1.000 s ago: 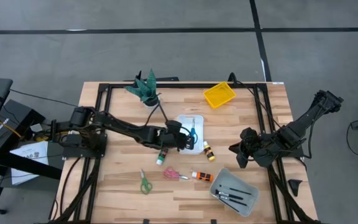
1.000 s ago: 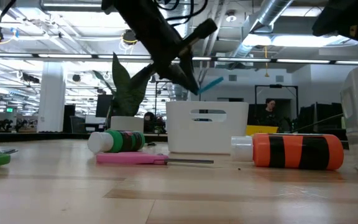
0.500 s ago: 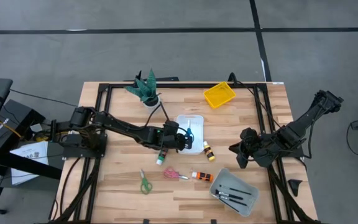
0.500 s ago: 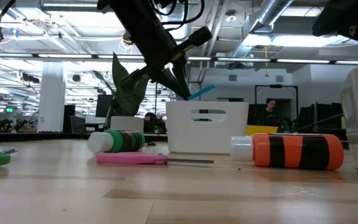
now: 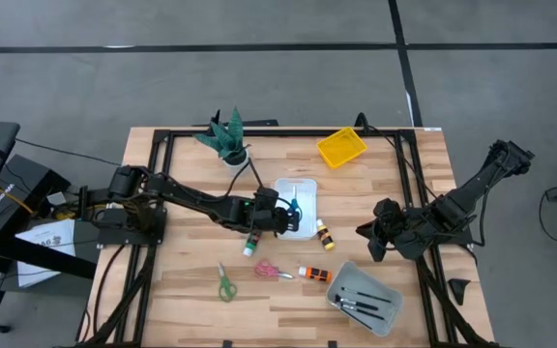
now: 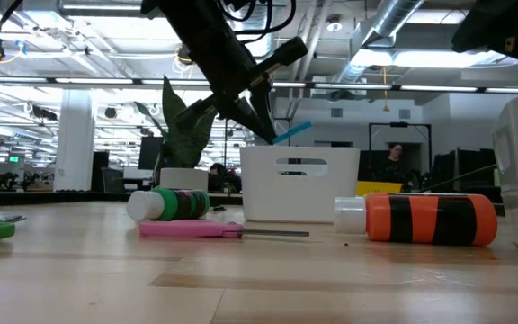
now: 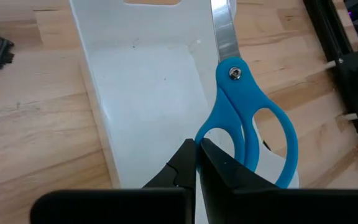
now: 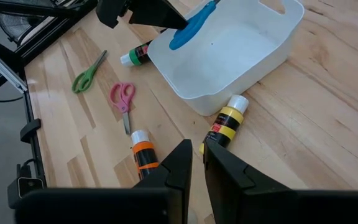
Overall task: Pick & Place Paint Supplies
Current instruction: Put the blue scissors into the white bin, then put the green scissors into the white bin
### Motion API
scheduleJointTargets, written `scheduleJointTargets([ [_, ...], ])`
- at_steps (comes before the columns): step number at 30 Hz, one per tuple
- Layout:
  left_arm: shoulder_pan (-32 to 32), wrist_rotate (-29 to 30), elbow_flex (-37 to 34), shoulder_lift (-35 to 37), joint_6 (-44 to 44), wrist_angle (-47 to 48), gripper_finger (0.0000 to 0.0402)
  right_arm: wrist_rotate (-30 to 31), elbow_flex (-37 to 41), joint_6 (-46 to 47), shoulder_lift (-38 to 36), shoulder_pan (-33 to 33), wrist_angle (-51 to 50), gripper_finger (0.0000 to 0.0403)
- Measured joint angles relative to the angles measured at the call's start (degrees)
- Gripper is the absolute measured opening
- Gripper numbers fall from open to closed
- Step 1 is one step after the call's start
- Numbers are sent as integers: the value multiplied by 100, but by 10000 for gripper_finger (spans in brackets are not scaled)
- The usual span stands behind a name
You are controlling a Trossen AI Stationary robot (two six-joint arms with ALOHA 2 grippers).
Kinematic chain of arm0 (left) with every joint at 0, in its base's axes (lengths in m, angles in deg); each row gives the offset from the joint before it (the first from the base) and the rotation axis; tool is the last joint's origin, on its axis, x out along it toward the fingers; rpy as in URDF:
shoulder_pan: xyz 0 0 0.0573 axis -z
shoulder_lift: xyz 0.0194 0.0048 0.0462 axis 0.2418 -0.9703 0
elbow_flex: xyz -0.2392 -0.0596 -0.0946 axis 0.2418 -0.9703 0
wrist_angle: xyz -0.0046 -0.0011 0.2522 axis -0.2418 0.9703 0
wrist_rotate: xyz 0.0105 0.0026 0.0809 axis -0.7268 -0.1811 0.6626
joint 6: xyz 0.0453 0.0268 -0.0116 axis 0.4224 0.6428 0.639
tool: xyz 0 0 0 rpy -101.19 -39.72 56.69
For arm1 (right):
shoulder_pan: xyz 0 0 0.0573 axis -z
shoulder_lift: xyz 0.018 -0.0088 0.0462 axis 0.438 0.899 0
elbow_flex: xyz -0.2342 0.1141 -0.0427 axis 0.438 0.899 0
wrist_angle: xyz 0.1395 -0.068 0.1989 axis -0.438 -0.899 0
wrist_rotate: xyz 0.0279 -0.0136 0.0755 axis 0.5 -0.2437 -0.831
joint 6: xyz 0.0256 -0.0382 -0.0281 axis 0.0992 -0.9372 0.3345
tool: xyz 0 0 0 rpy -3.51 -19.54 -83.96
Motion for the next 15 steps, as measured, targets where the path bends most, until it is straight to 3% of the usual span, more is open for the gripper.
scheduleJointTargets([
  [15, -4, 214, 0, 0, -2, -147, 52, 0, 0, 0, 0, 0, 46, 39],
])
